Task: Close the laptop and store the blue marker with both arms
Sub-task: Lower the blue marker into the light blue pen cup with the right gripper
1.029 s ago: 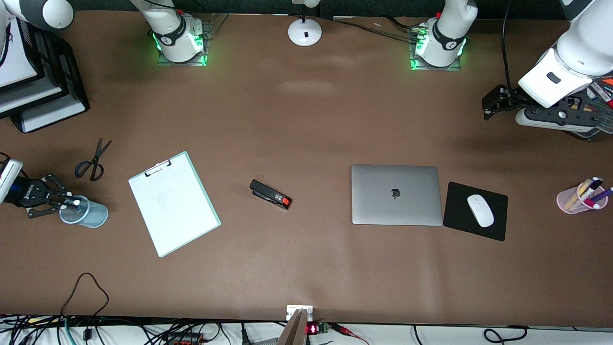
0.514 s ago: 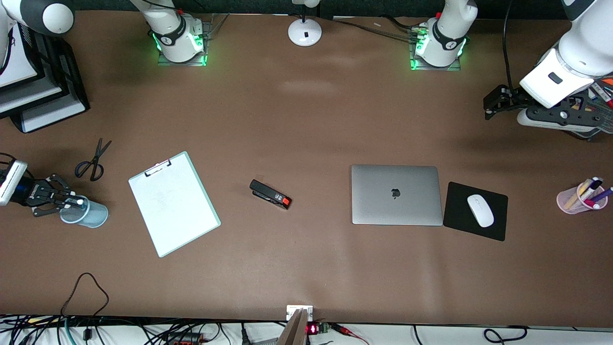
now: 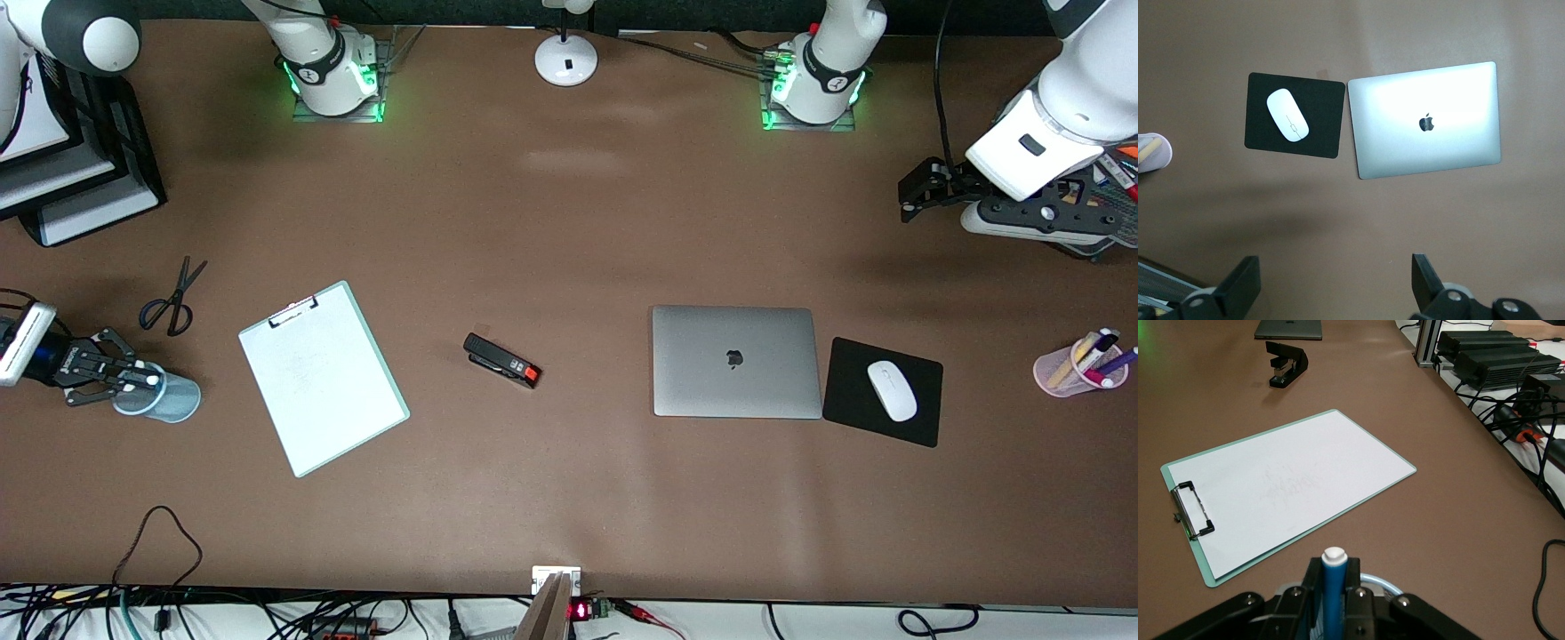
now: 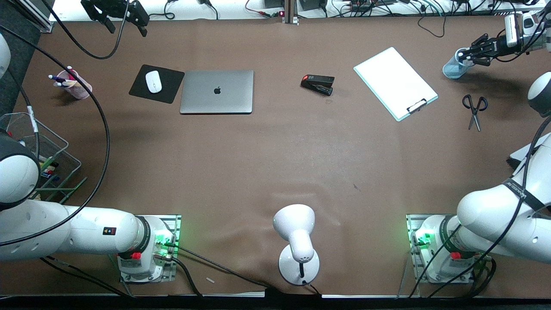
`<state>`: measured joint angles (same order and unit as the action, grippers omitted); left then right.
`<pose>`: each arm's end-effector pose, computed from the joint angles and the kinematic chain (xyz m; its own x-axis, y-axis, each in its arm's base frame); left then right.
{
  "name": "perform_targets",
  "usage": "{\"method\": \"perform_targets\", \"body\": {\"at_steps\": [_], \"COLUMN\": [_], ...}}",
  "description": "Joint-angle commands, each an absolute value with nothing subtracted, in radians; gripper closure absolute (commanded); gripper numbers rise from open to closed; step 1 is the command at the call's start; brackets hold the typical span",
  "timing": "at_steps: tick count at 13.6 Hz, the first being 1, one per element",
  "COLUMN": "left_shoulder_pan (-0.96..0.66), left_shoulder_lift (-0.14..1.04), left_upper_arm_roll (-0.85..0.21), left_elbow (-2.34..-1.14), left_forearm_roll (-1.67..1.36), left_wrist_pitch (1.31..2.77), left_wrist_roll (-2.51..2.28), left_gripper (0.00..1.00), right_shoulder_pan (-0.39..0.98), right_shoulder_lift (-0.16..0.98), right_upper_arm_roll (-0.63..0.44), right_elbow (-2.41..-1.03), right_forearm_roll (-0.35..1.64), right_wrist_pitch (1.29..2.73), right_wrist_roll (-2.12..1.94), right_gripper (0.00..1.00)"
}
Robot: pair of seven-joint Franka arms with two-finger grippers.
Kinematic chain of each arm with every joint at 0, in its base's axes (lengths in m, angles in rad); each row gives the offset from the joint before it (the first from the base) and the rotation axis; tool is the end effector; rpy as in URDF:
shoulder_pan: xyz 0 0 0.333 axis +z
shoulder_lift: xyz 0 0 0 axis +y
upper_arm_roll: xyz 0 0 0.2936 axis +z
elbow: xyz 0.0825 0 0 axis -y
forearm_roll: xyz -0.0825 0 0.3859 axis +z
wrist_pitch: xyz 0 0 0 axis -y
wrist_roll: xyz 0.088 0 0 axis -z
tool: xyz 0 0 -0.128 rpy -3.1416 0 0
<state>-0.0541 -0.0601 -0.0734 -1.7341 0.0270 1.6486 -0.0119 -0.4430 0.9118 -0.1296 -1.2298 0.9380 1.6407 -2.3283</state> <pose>0.5377 -0.0665 0.5431 0.9928 -0.1171 -0.0252 -0.1179 -0.9925 -0.0316 0.6441 -0.2744 0.1892 0.0336 0.6172 0.7861 0.9883 -0.1376 0.0658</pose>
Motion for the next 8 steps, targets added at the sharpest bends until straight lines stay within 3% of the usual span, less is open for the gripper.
{"method": "perform_targets", "body": {"at_steps": [1, 2, 8], "left_shoulder_pan": [-0.051, -0.051, -0.051], "left_shoulder_lift": [-0.063, -0.063, -0.063], "left_upper_arm_roll": [-0.074, -0.074, -0.074], "left_elbow": [-1.718, -1.717, -1.717], "left_forearm_roll": [0.044, 0.044, 0.044], "left_wrist_pitch": [1.628, 1.628, 1.615], "left_wrist_roll": [-0.006, -0.006, -0.006], "left_gripper": [0.0, 0.0, 0.0], "right_shoulder_pan": [-0.46, -0.46, -0.453], "right_shoulder_lift": [0.925, 0.922, 0.844], "right_upper_arm_roll": [-0.12, -0.12, -0.139], "right_elbow": [-1.193, -1.193, -1.193], "right_forearm_roll": [0.959, 0.96, 0.902], "right_wrist_pitch": [1.621, 1.62, 1.531], "right_wrist_roll": [-2.321, -2.307, -2.182], "right_gripper": [0.74, 0.01, 0.0]}}
